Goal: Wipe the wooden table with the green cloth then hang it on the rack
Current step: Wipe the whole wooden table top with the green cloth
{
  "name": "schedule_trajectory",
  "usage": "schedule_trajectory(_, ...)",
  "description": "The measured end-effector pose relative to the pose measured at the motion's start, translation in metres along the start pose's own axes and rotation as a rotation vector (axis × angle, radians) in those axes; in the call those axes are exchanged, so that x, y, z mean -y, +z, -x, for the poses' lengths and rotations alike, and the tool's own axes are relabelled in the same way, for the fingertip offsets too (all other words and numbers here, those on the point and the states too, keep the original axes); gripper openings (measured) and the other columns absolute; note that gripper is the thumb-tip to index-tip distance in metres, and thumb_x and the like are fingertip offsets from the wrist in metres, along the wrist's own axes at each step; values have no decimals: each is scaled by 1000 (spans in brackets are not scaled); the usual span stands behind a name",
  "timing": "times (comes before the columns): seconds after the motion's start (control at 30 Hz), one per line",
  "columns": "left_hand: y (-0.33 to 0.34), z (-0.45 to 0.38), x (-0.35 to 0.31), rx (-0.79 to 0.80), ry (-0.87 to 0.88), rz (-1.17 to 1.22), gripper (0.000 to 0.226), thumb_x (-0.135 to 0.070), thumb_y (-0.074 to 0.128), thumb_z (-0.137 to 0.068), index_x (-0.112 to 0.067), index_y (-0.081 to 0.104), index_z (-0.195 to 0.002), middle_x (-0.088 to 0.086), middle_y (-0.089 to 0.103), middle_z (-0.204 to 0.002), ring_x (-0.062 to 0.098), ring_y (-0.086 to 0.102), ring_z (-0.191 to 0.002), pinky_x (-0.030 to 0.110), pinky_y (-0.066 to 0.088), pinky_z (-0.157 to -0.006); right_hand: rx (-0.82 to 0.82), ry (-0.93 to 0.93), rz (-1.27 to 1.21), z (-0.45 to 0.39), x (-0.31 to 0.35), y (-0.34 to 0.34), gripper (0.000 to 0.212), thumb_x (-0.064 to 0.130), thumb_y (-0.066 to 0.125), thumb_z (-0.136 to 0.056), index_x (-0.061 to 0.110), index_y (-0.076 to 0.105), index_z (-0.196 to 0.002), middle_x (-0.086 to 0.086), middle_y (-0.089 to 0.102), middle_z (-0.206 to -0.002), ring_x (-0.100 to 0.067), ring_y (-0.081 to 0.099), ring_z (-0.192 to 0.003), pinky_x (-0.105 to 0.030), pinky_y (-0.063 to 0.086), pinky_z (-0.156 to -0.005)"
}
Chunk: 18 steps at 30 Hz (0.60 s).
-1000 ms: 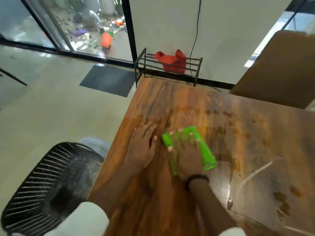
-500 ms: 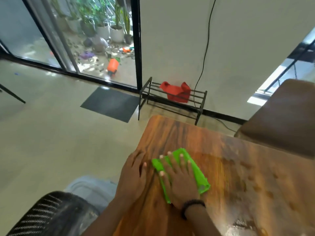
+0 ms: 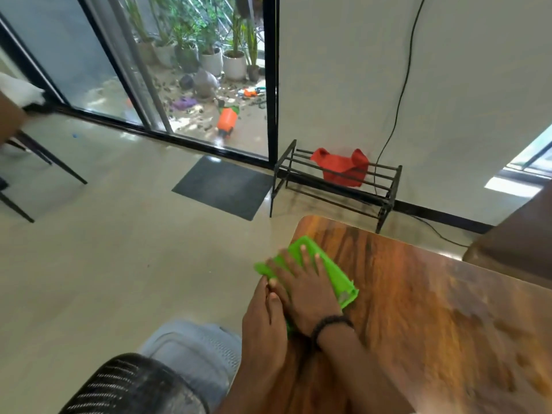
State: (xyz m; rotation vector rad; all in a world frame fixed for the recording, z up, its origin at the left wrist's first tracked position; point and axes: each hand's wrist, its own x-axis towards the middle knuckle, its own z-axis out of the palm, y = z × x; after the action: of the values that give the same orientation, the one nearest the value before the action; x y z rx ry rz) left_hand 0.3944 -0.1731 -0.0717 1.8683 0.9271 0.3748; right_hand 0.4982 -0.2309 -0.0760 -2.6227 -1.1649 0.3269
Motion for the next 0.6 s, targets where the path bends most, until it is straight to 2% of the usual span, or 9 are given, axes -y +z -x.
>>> schedule_trajectory(0.07,0,0,0,-2,-11,6,41,-25,37,-101,-21,42,-142,2,54,-140,20,53,-123,36,41,-105,24,-104,-16,6,0,-6,51,57,11,-99,50,16,-149,19,8,-160,-19,-8,-149,-41,-14,-119)
schedule_trajectory(0.13,0,-2,-1,13,-15,-42,42,-28,35,-101,-22,43,-142,1,54,-139,19,52,-124,35,41,-105,-9,-96,24,-19,-27,-15,50,54,16,-100,47,20,-150,18,11,-160,-17,-3,-149,-39,-13,-117)
schedule_trajectory(0.27,-3,2,-4,24,-21,-79,40,-30,33,-101,-23,46,-139,-3,56,-135,16,52,-123,30,39,-105,-57,201,34,-85,-78,-33,50,52,15,-102,47,13,-151,11,12,-163,-24,2,-150,-48,-2,-121)
schedule_trajectory(0.33,-8,-1,-2,16,-40,-77,37,-28,33,-102,-23,52,-133,-3,59,-130,14,54,-118,27,41,-101,-75,254,32,-87,-73,-28,50,52,13,-101,48,10,-151,10,10,-163,-25,2,-150,-48,-3,-121)
schedule_trajectory(0.4,-14,-8,0,-15,-91,-50,33,-25,34,-102,-24,60,-122,-3,65,-118,14,57,-108,26,42,-91,-82,195,22,-61,-50,-17,54,54,8,-99,46,11,-152,10,9,-163,-25,2,-150,-47,-4,-121)
schedule_trajectory(0.47,-16,-11,0,-41,-148,15,30,-23,35,-102,-24,64,-109,-3,67,-106,16,59,-99,26,41,-82,-27,47,-8,-12,-24,-8,54,55,6,-98,47,13,-151,13,8,-162,-23,0,-150,-45,-7,-120)
schedule_trajectory(0.53,-15,-11,-1,-75,-183,83,28,-23,36,-101,-23,64,-99,-2,69,-98,17,61,-92,27,41,-78,26,-79,-13,44,-2,1,49,53,13,-101,51,10,-150,18,7,-160,-20,-3,-150,-44,-8,-119)
schedule_trajectory(0.6,-15,-9,-1,-94,-171,94,27,-23,38,-101,-23,64,-95,-3,69,-94,17,62,-90,30,44,-79,42,-126,15,68,0,0,48,53,18,-103,54,7,-149,22,8,-159,-17,-5,-149,-43,-7,-118)
